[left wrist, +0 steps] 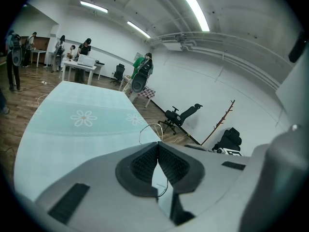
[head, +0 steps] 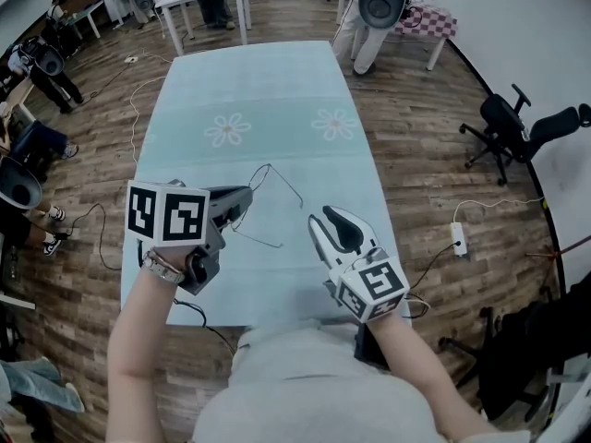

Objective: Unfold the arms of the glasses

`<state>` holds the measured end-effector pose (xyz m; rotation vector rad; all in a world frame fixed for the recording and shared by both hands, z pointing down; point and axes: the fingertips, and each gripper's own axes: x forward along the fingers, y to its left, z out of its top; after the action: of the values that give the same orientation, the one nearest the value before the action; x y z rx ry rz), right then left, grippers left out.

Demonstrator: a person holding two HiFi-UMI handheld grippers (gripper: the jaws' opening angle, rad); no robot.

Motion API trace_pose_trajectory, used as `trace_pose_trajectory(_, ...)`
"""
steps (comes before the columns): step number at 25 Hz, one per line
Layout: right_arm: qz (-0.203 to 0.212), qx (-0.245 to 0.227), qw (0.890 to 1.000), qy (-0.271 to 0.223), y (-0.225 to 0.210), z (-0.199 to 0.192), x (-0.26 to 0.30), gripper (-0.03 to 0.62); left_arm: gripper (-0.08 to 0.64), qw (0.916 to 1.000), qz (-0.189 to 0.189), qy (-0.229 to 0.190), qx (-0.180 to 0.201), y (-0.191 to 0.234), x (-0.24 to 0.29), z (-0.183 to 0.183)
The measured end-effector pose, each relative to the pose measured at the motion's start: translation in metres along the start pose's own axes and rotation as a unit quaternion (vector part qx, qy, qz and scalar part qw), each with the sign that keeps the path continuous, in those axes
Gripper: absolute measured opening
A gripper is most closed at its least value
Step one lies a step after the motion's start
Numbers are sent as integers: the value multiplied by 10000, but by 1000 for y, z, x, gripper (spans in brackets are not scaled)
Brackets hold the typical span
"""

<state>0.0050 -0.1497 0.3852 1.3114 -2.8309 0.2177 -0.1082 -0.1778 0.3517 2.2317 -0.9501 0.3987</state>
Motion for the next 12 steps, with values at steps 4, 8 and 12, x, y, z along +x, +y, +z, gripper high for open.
trace_pose_trajectory(4, 48, -25, 10000, 33, 1, -2, -1, 115, 12, 9999, -31, -108, -76, 0, 1, 0)
trace_pose_trajectory(8, 55, -11, 10000, 65, -1, -4, -3, 109, 12, 9996, -88, -192, -197, 0, 5, -1)
trace_pose_trajectory(12, -149, -107, 9998, 51, -5, -3, -3, 32, 12, 9993, -130, -240, -253, 1, 5, -1)
